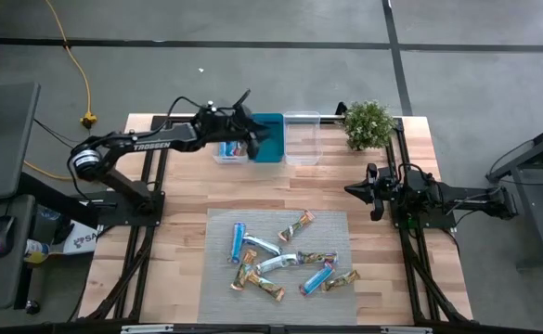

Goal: Pick and place Granola Bars by type
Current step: Put the red granola bar into the left transparent bin

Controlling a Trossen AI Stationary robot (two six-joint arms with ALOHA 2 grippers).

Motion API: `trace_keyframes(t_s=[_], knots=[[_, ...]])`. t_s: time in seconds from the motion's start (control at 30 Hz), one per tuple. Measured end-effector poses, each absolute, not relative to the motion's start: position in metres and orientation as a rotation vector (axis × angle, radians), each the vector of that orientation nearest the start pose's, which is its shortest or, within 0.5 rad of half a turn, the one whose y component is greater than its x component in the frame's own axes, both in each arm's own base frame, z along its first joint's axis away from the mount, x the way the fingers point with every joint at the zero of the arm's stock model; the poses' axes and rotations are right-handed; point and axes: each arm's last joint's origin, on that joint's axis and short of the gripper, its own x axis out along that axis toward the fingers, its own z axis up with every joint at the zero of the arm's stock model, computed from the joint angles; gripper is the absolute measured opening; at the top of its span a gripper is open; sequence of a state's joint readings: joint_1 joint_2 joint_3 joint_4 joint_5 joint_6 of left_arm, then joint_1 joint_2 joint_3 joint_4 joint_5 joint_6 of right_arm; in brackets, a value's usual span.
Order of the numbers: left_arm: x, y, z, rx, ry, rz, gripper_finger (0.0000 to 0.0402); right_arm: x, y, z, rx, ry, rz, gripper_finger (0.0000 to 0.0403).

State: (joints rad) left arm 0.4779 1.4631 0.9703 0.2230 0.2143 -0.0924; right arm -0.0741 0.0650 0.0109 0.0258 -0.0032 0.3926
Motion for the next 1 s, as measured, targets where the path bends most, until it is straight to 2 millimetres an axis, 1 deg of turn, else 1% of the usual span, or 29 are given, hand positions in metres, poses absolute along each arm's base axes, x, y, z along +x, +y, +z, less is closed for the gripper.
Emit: trace_keyframes(t_s=[0.13,0.23,0.37,0.53,0.67,0.8,0.9,1.0], knots=[[0.306,0.121,0.285,-0.142,0.181,0.114,0.0140,0.101,-0.007,0.165,0.393,0.014,-0.075,0.0000],[0.314,0.097,0.287,-0.130,0.163,0.010,0.0140,0.101,-0.007,0.165,0.394,0.014,-0.076,0.0000],[0.323,0.062,0.287,-0.127,0.176,-0.100,0.0140,0.101,-0.007,0.165,0.394,0.014,-0.075,0.0000],[0.329,0.010,0.287,-0.145,0.189,-0.241,0.0140,0.101,-0.007,0.165,0.394,0.014,-0.075,0.0000],[0.328,-0.032,0.286,-0.158,0.202,-0.307,0.0140,0.101,-0.007,0.165,0.393,0.014,-0.075,0.0000],[0.322,-0.073,0.286,-0.168,0.213,-0.372,0.0140,0.101,-0.007,0.165,0.393,0.014,-0.075,0.0000],[0.314,-0.100,0.284,-0.174,0.248,-0.396,0.0140,0.101,-0.007,0.165,0.393,0.014,-0.075,0.0000],[0.305,-0.123,0.279,-0.196,0.303,-0.389,0.0140,0.101,-0.007,0.165,0.394,0.014,-0.075,0.0000]])
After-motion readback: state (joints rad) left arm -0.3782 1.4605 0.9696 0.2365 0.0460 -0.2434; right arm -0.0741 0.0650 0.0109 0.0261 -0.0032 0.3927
